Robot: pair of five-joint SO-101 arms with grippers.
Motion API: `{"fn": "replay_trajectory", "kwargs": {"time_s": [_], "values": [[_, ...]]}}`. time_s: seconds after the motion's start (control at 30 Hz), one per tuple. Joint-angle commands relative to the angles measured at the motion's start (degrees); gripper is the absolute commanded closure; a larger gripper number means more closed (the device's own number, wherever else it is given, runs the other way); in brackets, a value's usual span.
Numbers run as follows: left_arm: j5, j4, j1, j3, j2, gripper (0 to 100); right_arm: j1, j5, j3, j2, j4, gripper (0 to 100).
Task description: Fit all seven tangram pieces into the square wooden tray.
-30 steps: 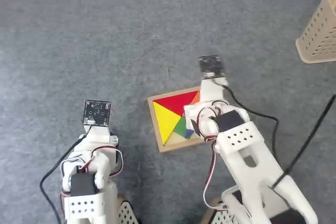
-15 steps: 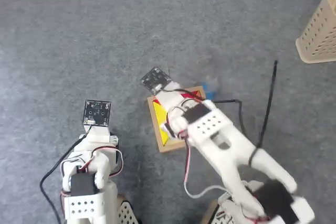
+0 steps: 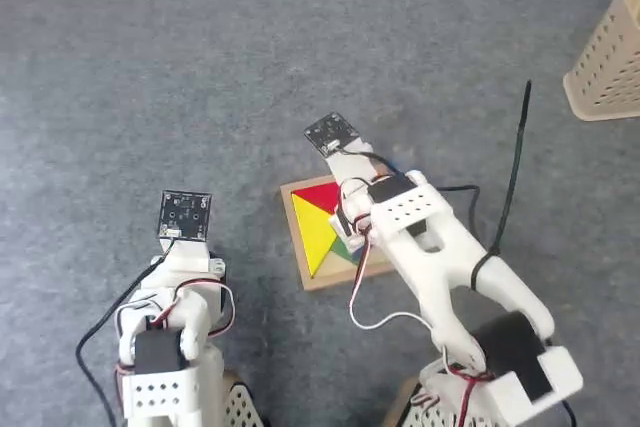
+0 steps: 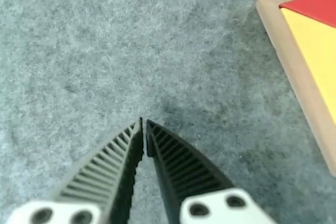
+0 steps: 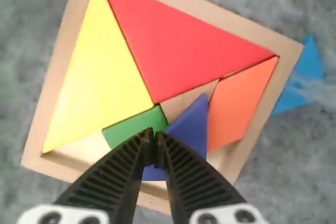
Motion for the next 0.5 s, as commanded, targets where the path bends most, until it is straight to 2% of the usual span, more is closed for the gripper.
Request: {"fn": "replay_trajectory", "kwargs": {"time_s": [0.0,0.27,0.47], "values": [[-0.26,0.35,0.0,-0.4,-1.05,99,0.92,1.05,-2.11,0.31,-0.48,99.1],[-0.26,0.35,0.0,-0.4,-1.05,99,4.44,0.62,-2.2,0.13,3.47,99.1],[-0.26,0.35,0.0,-0.4,-1.05,99,4.09,-1.93,-2.2,-0.22,5.58,99.1]]}}
